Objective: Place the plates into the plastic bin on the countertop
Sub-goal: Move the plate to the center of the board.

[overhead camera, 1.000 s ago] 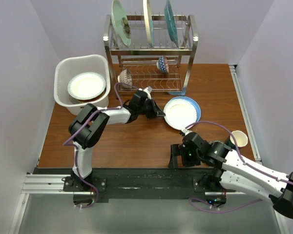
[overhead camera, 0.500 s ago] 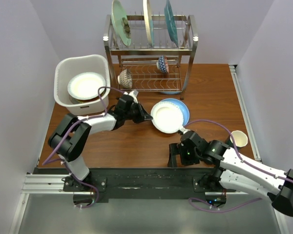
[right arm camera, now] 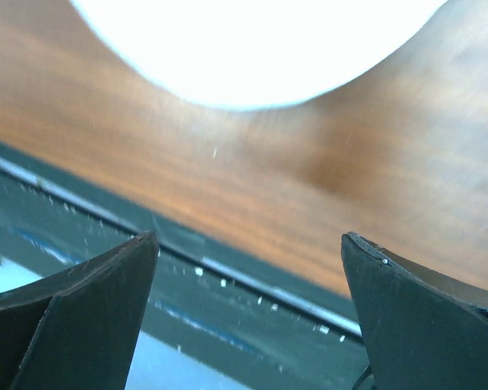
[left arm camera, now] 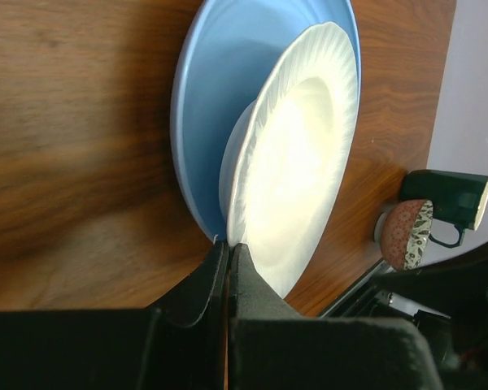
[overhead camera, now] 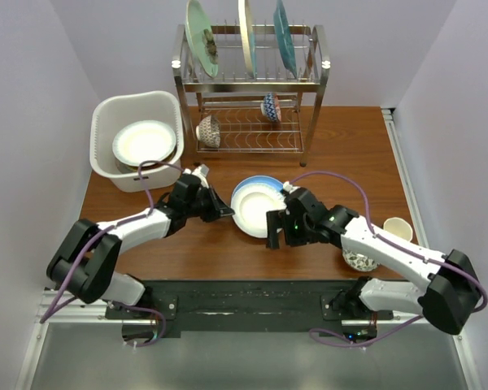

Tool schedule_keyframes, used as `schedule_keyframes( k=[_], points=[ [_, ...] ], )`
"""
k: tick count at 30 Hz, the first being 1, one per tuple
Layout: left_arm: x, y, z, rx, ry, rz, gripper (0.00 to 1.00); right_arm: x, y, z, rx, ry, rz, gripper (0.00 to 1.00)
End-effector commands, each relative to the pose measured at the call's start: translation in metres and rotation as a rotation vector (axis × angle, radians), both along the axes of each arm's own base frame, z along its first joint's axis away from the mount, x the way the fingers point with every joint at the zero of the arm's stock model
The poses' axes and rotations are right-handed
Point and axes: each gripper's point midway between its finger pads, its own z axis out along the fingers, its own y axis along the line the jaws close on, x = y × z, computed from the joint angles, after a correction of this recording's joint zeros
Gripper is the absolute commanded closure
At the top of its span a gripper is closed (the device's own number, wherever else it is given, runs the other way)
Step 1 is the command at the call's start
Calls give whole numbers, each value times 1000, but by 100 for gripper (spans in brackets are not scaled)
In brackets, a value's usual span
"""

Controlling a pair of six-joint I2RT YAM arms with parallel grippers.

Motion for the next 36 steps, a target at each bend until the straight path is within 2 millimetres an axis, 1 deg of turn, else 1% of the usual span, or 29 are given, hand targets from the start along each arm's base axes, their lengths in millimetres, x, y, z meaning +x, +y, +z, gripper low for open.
schedule_keyframes(
  k=[1,2,3,4,5,7,8,9,10,11,12,14,15,16,17,20,22,23,25,26,33,36],
  points=[
    [1,21,5,48,-55,20,100,54,-2,32,70,-130,-36,1],
    [2,23,6,52,-55,24,100,67,-8,32,79,-139,-67,1],
    [1,26,5,63,-61,24,100,74,-9,36,86,-149,-71,1],
    [0,28,5,68,-58,26,100,78,-9,36,95,-144,-73,1],
    [0,30,4,71,-56,29,100,88,-12,35,99,-147,-93,1],
    [1,33,2,79,-52,33,100,99,-16,33,109,-146,-122,2],
    [0,34,1,82,-50,33,100,110,-21,34,122,-152,-164,2],
    [-1,34,0,82,-50,33,100,113,-24,25,135,-127,-194,3],
    [0,34,0,79,-51,34,100,117,-27,21,156,-119,-222,4],
    [-1,34,-2,79,-47,36,100,129,-27,24,219,-128,-245,6],
    [-1,34,-1,76,-48,36,100,129,-28,14,242,-94,-275,7],
    [-1,34,-1,74,-48,37,100,139,-30,9,277,-88,-307,12],
    [-1,34,-3,75,-44,36,100,140,-29,7,288,-72,-312,14],
    [-1,34,-4,76,-45,33,100,142,-29,-1,284,-51,-316,16],
    [-2,34,-5,79,-44,33,100,146,-28,-2,292,-55,-319,23],
    [-1,33,-6,75,-42,30,100,152,-23,-11,316,-30,-331,35],
    [-1,32,-7,73,-42,26,100,154,-19,-13,334,-13,-329,37],
    [-1,33,-7,73,-41,29,100,155,-18,-20,327,1,-328,40],
    [0,31,-5,69,-46,26,100,156,-20,-26,313,6,-341,42],
    [0,31,-5,70,-44,26,100,157,-21,-29,305,6,-349,45],
    [2,30,-4,66,-46,25,100,152,-35,-53,268,20,-423,46],
    [2,30,-4,65,-44,21,100,150,-41,-57,256,21,-450,46]
  ],
)
